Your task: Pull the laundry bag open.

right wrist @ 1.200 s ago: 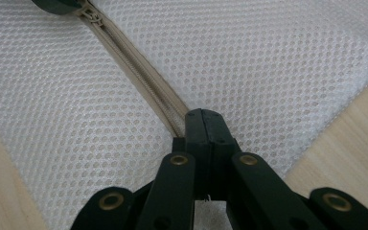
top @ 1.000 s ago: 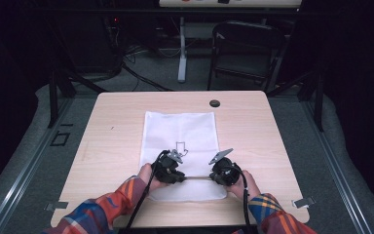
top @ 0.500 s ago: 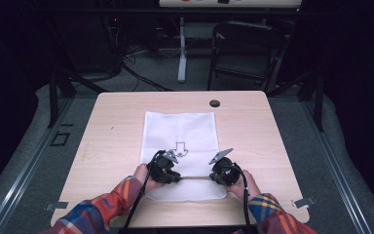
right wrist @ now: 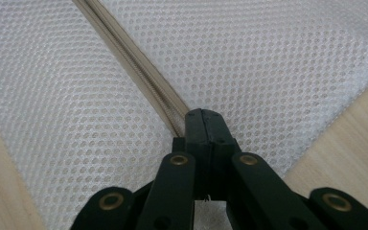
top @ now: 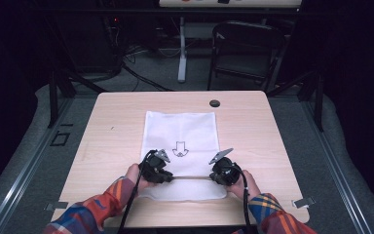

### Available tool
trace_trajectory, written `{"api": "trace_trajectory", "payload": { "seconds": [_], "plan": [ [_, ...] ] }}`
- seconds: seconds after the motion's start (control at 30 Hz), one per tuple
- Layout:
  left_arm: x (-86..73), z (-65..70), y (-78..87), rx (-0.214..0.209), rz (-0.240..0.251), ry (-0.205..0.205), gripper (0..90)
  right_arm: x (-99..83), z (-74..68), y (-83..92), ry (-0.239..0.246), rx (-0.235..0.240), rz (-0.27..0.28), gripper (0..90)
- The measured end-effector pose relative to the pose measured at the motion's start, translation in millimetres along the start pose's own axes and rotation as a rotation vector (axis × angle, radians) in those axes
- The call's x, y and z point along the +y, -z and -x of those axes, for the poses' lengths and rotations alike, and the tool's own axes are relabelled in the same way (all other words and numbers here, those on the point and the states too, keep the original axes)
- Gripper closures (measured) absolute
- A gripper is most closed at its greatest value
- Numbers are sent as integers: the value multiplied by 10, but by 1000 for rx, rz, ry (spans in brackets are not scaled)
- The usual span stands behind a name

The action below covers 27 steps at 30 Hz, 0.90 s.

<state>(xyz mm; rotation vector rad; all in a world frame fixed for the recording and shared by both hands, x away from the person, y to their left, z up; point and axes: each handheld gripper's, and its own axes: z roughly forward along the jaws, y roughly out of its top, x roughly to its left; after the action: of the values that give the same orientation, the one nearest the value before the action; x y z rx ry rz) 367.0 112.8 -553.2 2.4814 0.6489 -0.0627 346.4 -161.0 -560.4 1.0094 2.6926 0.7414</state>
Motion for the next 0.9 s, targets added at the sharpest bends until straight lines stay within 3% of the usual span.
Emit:
{"api": "trace_trajectory", "payload": {
  "seconds": [0.43, 0.9],
  "plan": [
    [-5, 12, 22, 0, -8, -8, 814, 1, 6, 4, 3, 1, -5, 900],
    [-226, -125, 187, 35, -34, 53, 813, 6, 4, 6, 2, -1, -12, 900]
  ]
}}
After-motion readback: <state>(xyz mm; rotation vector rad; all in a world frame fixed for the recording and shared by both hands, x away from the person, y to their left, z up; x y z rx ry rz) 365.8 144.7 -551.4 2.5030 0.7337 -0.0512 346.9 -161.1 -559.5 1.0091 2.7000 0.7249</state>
